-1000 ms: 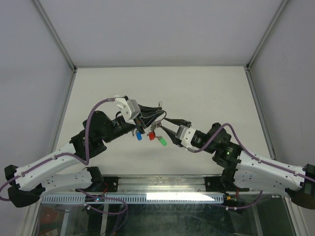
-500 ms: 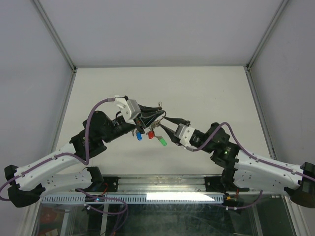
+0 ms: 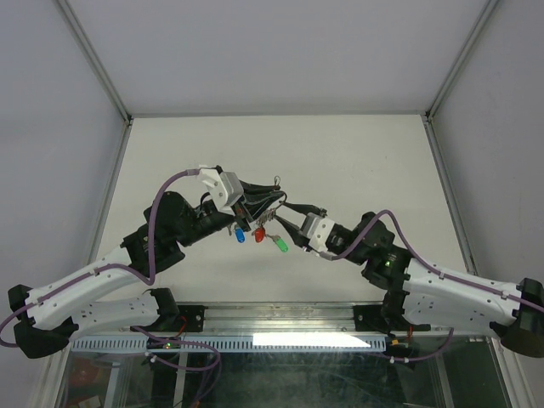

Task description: Put the keys on the keyring

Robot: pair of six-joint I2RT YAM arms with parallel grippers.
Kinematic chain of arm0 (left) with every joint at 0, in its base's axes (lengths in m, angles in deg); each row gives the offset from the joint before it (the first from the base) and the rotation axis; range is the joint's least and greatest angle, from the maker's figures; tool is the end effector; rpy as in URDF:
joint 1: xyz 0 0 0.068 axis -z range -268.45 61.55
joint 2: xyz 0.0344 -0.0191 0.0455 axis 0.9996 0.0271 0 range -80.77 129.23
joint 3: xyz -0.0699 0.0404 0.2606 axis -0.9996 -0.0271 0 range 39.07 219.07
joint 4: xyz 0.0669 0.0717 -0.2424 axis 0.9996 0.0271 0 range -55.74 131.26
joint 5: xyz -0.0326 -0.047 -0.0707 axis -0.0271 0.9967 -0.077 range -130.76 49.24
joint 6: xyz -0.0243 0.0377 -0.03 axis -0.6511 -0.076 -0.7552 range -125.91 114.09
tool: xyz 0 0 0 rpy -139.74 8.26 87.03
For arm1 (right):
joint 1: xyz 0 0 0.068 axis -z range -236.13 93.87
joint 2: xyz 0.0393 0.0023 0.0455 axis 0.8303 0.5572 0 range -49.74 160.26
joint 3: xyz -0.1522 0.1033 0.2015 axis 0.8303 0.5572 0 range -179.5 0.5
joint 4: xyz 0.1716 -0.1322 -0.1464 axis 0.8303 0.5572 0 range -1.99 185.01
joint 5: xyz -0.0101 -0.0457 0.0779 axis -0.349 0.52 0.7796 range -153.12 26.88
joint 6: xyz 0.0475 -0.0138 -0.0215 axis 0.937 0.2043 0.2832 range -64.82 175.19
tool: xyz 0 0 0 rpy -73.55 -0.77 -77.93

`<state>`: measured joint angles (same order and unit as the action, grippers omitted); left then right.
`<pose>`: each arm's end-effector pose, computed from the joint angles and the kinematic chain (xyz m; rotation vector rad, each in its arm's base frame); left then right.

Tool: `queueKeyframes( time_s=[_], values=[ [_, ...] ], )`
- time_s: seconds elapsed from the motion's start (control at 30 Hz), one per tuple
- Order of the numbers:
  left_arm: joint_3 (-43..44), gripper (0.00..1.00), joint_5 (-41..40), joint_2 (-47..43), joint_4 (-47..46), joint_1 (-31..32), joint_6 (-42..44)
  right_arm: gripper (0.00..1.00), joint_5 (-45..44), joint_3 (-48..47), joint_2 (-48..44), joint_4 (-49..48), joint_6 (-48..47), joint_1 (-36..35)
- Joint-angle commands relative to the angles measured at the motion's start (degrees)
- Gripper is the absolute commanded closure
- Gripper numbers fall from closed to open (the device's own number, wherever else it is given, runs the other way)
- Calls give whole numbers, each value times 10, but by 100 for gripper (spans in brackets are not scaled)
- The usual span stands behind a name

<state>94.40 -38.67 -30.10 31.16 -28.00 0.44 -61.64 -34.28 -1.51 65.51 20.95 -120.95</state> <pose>0.0979 -0.1752 0.4122 0.8432 1.2225 -0.7974 0.0862 0.1856 0.3290 -1.1005 0.9108 0.4593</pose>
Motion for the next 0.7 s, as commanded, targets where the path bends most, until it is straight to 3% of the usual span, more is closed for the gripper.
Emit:
queueKeyframes(
  time_s=[0.0,0.37,0.67],
  values=[
    [14,100,16,-1,-48,6,-10,64,-25,-21,4,-50,13,-5],
    [13,100,15,-1,-48,6,-10,70,-46,-26,15,-64,26,-5],
    [12,100,15,-1,-49,6,-10,68,-52,-20,17,-89,51,-7]
  ],
)
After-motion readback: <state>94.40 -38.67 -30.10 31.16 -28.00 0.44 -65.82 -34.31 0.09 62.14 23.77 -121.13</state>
